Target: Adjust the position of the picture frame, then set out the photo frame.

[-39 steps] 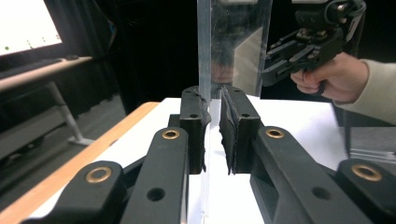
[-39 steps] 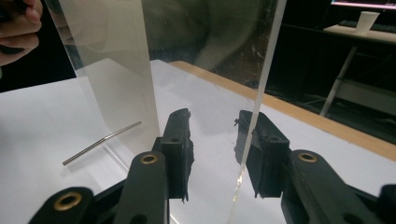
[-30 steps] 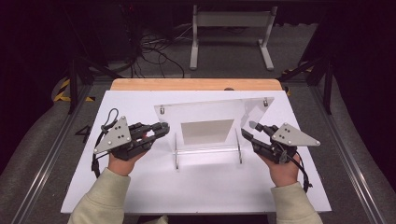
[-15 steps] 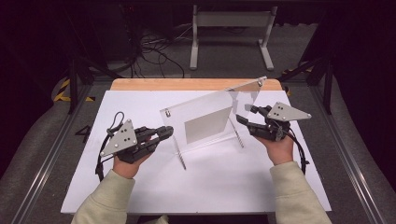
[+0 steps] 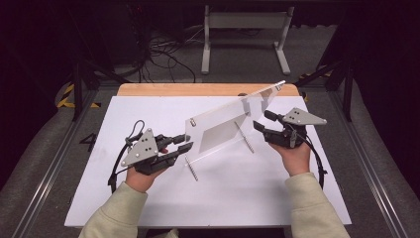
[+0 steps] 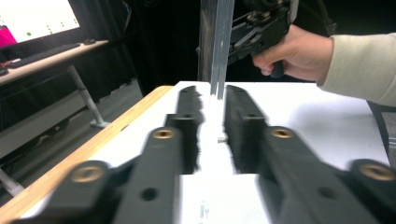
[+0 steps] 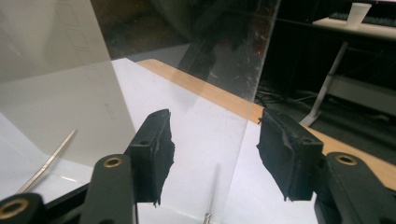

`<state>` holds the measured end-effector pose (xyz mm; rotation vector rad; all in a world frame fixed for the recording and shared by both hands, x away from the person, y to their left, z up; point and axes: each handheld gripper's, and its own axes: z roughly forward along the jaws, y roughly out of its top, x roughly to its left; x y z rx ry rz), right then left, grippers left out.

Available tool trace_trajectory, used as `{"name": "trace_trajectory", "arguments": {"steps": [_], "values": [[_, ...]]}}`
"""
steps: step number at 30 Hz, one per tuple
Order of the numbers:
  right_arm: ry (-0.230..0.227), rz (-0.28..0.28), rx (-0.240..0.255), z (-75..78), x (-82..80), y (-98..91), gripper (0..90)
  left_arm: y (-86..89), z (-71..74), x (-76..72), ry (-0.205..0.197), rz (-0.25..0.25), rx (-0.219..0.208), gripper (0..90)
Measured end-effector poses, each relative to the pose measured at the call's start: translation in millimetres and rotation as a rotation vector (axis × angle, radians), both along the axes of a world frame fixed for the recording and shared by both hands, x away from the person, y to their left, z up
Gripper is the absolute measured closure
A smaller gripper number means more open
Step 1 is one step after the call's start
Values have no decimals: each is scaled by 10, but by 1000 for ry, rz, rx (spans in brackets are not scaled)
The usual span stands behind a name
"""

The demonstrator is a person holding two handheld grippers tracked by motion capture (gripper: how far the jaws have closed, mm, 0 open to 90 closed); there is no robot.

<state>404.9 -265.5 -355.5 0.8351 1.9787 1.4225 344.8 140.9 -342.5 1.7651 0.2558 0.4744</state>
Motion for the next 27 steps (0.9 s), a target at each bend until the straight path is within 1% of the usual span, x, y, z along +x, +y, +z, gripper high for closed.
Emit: {"name": "trace_trajectory", "arguments": {"steps": [1, 2, 4, 5, 6, 7, 8, 9, 10, 11, 12, 13, 14, 15, 16, 17, 19, 20, 22, 23, 26, 27], "values": [[-15, -11, -4, -1, -53, -12, 401, 45, 21, 5, 15, -21, -26, 649], [-32, -16, -17, 1, -100, -22, 403, 79, 31, 0, 17, -23, -33, 617], [-55, -25, -38, 5, -242, -43, 419, 149, 34, -3, 34, -32, -32, 585], [-58, -24, -40, 5, -290, -47, 429, 184, 30, -10, 45, -25, -24, 577], [-68, -20, -45, 0, -357, -51, 438, 184, 30, -10, 45, -25, -24, 576], [-77, -19, -56, -9, -424, -51, 462, 222, 22, -15, 52, -11, -14, 581], [-83, -18, -67, -26, -504, -46, 477, 270, 8, -19, 73, 5, -3, 594], [-81, -16, -69, -44, -560, -42, 507, 339, -31, -8, 105, 43, 31, 624], [-77, -11, -74, -62, -605, -37, 531, 339, -31, -8, 105, 43, 31, 663], [-72, -4, -83, -73, -625, -28, 532, 380, -88, 24, 142, 77, 79, 688], [-55, 7, -98, -78, -645, -15, 543, 380, -88, 24, 142, 77, 79, 714], [-42, 13, -102, -76, -677, -5, 564, 399, -144, 51, 163, 103, 117, 759], [-36, 18, -94, -74, -697, -3, 581, 404, -182, 69, 180, 115, 136, 790], [-21, 28, -82, -74, -723, 1, 587, 411, -241, 104, 198, 124, 166, 823], [-21, 28, -82, -74, -723, 1, 587, 407, -287, 132, 213, 129, 182, 823], [-9, 29, -82, -77, -741, 8, 594, 389, -351, 178, 233, 135, 209, 850], [9, 37, -87, -89, -779, 18, 606, 329, -452, 232, 255, 148, 243, 892], [15, 38, -88, -98, -792, 17, 610, 293, -495, 258, 265, 152, 264, 894], [32, 38, -82, -110, -807, 8, 614, 202, -581, 293, 265, 168, 317, 896], [40, 36, -77, -115, -815, 6, 617, 169, -613, 303, 267, 169, 331, 896], [48, 36, -78, -125, -840, 2, 624, 51, -742, 348, 296, 159, 374, 897], [49, 35, -79, -126, -850, -3, 625, 11, -795, 372, 313, 156, 388, 896]]}}
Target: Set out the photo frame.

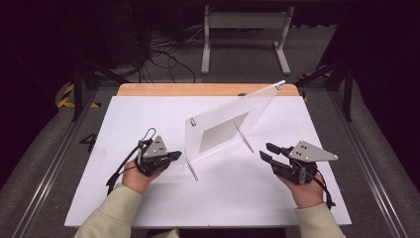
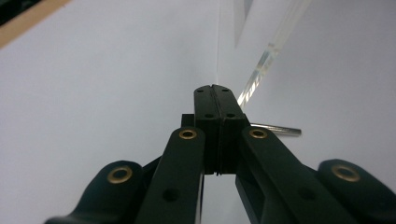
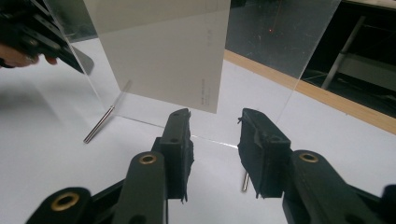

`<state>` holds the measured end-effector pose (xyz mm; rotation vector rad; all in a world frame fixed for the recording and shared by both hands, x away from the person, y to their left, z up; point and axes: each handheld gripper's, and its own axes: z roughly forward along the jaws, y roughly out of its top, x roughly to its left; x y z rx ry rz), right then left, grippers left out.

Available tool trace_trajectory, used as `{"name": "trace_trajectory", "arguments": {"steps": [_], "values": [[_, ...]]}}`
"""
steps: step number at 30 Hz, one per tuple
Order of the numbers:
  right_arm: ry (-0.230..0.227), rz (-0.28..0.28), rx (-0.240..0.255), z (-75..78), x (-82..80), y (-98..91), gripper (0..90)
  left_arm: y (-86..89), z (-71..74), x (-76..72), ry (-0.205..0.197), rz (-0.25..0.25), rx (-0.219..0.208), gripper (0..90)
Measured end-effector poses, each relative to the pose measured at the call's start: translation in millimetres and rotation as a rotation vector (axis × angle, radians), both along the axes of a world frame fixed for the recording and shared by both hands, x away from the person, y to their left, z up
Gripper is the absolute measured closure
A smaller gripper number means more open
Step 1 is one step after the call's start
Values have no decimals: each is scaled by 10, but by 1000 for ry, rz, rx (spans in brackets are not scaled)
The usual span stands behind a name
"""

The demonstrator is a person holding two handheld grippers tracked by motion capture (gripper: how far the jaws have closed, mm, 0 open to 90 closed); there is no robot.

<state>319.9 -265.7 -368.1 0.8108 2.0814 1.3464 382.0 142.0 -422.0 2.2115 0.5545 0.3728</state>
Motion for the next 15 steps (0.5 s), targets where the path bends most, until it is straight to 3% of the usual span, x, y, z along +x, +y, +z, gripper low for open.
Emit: {"name": "trace_trajectory", "arguments": {"steps": [1, 3, 5, 15], "values": [[0, 0, 0, 0, 0, 0, 625, 0, 0, 0, 0, 0, 0, 897], [5, 1, 8, 11, -46, -24, 628, -72, -119, 45, 34, -6, 50, 897], [4, -1, 14, 22, -75, -43, 628, -76, -161, 68, 49, -5, 66, 898], [21, 9, 39, 25, -162, -68, 627, -60, -227, 116, 109, -14, 52, 898]]}}
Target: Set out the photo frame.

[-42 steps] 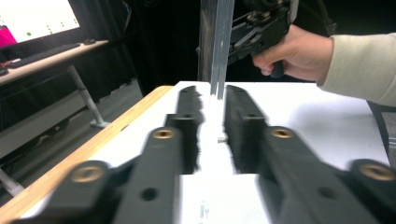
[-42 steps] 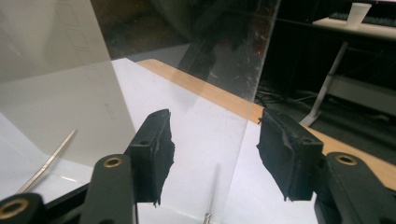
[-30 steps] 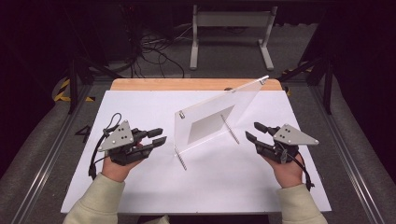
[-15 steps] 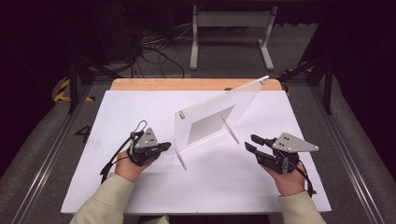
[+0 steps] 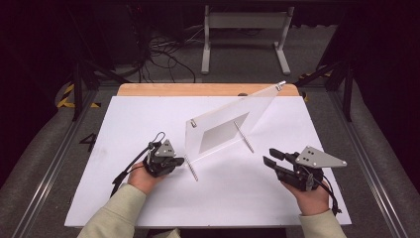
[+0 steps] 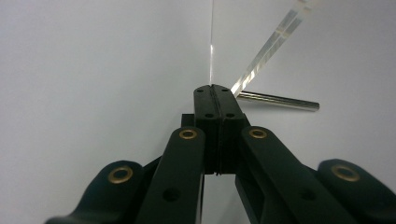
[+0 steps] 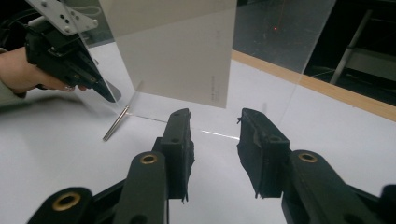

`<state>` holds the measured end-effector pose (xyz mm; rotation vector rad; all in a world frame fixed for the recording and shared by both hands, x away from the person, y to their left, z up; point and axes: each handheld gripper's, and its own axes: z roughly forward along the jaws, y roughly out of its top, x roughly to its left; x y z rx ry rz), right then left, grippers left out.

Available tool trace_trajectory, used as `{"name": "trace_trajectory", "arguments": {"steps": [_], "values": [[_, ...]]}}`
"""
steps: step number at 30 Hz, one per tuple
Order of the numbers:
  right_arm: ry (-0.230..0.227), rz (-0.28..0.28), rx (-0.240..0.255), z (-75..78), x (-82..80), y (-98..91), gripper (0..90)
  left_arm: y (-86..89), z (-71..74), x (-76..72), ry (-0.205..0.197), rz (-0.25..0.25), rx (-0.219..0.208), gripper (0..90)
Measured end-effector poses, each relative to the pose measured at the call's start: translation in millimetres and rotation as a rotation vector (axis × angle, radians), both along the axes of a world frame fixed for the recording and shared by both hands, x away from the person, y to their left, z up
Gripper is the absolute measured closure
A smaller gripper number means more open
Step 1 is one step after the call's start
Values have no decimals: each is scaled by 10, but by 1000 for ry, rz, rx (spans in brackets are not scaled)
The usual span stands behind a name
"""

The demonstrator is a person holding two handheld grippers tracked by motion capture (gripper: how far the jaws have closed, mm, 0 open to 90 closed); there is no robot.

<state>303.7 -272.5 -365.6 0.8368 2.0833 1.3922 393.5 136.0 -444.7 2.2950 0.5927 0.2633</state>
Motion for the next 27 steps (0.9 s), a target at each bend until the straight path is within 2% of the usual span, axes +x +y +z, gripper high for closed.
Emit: {"name": "trace_trajectory", "arguments": {"steps": [8, 9, 10, 11, 14, 17, 20, 22, 25, 26, 27], "values": [[22, 45, -13, -18, -131, 148, 616, -52, 21, -105, 16, -65, 16, 899], [23, 48, -13, -23, -145, 161, 612, -80, 21, -147, 28, -99, 16, 899], [23, 48, -13, -23, -145, 161, 612, -80, 21, -147, 28, -99, 16, 898], [29, 50, -14, -31, -167, 171, 609, -120, 23, -190, 24, -130, 35, 898], [35, 53, -15, -45, -187, 165, 606, -187, 22, -245, 40, -168, 47, 898], [55, 57, -12, -83, -208, 172, 606, -228, 25, -301, 63, -194, 45, 898], [72, 70, -31, -146, -236, 211, 606, -281, 25, -369, 68, -221, 44, 898], [78, 77, -35, -176, -256, 225, 604, -306, 21, -421, 98, -231, 41, 898], [87, 87, -40, -210, -293, 245, 610, -343, 15, -481, 100, -251, 42, 898], [92, 93, -40, -218, -303, 252, 617, -359, 12, -509, 117, -259, 40, 898], [98, 99, -41, -232, -314, 264, 623, -378, 12, -523, 107, -270, 40, 898]]}}
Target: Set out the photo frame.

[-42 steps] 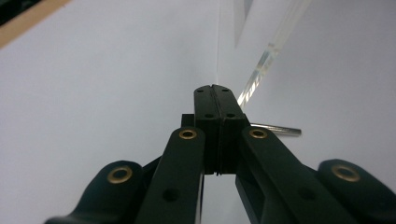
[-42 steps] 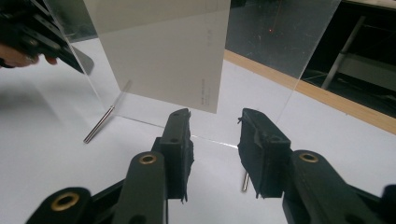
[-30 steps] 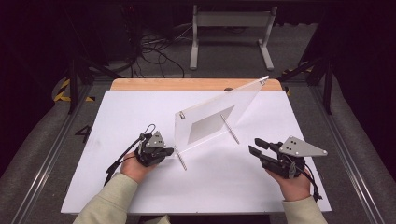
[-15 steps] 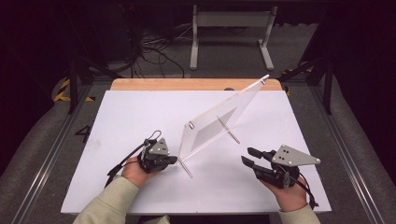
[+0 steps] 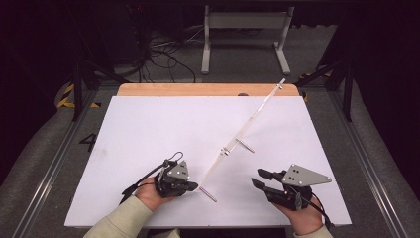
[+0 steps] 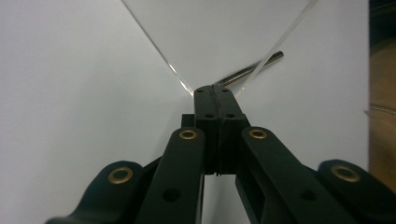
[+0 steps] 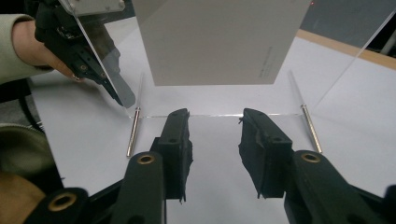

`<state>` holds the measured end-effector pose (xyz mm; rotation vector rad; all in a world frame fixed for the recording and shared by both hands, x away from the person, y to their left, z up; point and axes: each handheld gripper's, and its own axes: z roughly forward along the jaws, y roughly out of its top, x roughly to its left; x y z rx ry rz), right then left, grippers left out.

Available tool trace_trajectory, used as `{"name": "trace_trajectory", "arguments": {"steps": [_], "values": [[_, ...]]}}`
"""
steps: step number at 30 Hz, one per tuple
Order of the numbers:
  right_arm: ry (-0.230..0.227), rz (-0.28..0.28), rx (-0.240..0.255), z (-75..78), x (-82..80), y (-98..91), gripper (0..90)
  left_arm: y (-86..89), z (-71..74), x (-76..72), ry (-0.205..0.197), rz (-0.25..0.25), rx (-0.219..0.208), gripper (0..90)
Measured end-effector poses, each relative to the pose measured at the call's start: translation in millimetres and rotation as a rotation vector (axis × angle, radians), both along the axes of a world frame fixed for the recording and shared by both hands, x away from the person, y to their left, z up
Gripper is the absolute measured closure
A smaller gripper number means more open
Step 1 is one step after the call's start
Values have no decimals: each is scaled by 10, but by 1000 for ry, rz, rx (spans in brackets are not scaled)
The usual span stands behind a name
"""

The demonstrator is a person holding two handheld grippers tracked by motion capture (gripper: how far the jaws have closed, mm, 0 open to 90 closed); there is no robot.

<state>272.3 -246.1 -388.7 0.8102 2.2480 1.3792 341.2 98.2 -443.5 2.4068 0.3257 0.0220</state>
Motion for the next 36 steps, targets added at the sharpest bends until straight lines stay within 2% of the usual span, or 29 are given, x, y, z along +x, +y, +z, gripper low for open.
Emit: {"name": "trace_trajectory", "arguments": {"steps": [4, 6, 8, 10, 12, 14, 18, 20, 23, 26, 30, 36], "values": [[20, 25, -25, -69, -24, 60, 659, -85, -10, -87, 26, -36, -8, 897], [33, 38, -30, -100, -30, 92, 687, -127, -17, -128, 21, -57, 0, 897], [46, 60, -35, -133, -32, 133, 739, -140, -18, -133, 10, -66, 1, 896], [63, 97, -49, -184, -31, 195, 816, -132, -21, -122, 24, -64, -1, 887], [89, 131, -68, -263, -24, 282, 884, -119, -19, -106, 21, -69, -7, 863], [106, 161, -93, -357, -15, 395, 890, -95, 1, -94, 6, -57, -5, 839], [136, 211, -143, -546, 37, 674, 891, -37, 23, -65, 9, -45, -21, 785], [148, 234, -155, -606, 50, 794, 892, 39, 59, -27, 2, -7, -39, 776], [159, 248, -172, -678, 70, 926, 894, 119, 79, 17, -1, 23, -57, 762], [173, 269, -164, -718, 83, 1004, 894, 183, 82, 39, 7, 42, -71, 754], [176, 262, -200, -757, 79, 1094, 896, 247, 95, 35, 6, 65, -79, 750], [143, 267, -218, -758, 126, 1119, 900, 298, 106, 25, 1, 78, -86, 741]]}}
